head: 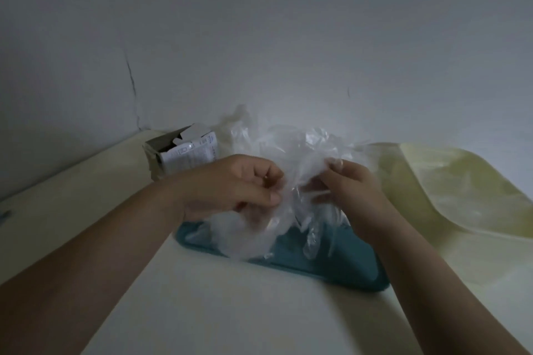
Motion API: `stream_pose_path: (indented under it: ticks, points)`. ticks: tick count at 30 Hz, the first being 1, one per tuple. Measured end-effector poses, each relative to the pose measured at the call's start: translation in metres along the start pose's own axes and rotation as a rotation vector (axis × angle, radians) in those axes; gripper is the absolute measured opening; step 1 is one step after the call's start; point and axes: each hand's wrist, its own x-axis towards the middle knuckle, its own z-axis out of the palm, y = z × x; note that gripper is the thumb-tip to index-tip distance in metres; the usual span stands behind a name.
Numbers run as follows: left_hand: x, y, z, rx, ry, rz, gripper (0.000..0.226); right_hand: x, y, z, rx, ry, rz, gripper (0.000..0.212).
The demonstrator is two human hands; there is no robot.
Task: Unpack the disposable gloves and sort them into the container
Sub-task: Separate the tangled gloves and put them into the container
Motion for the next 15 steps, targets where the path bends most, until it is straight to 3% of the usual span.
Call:
stream_pose_path:
  ticks: [3, 7, 11, 13, 15]
  points:
    - [0.018, -0.001, 0.002, -0.067, -0.051, -0.040, 0.021, -0.002, -0.010, -0.002, 0.125, -0.147, 0.030, 0.020]
    - [0.036, 0.006, 0.008, -0.060, -0.005, -0.166, 0.025, -0.003, -0.017, -0.011, 0.145, -0.298, 0.165, 0.069]
    - [0.049, 0.013, 0.012, -0.063, 0.123, -0.269, 0.016, -0.001, -0.007, -0.023, 0.103, -0.431, 0.147, 0.095]
    - [0.051, 0.010, 0.013, -0.086, 0.191, -0.325, 0.023, -0.001, -0.001, -0.025, 0.078, -0.431, 0.136, 0.088]
    - [0.053, 0.008, 0.014, -0.193, 0.162, -0.345, 0.016, -0.002, 0.003, -0.021, 0.063, -0.333, 0.111, 0.057]
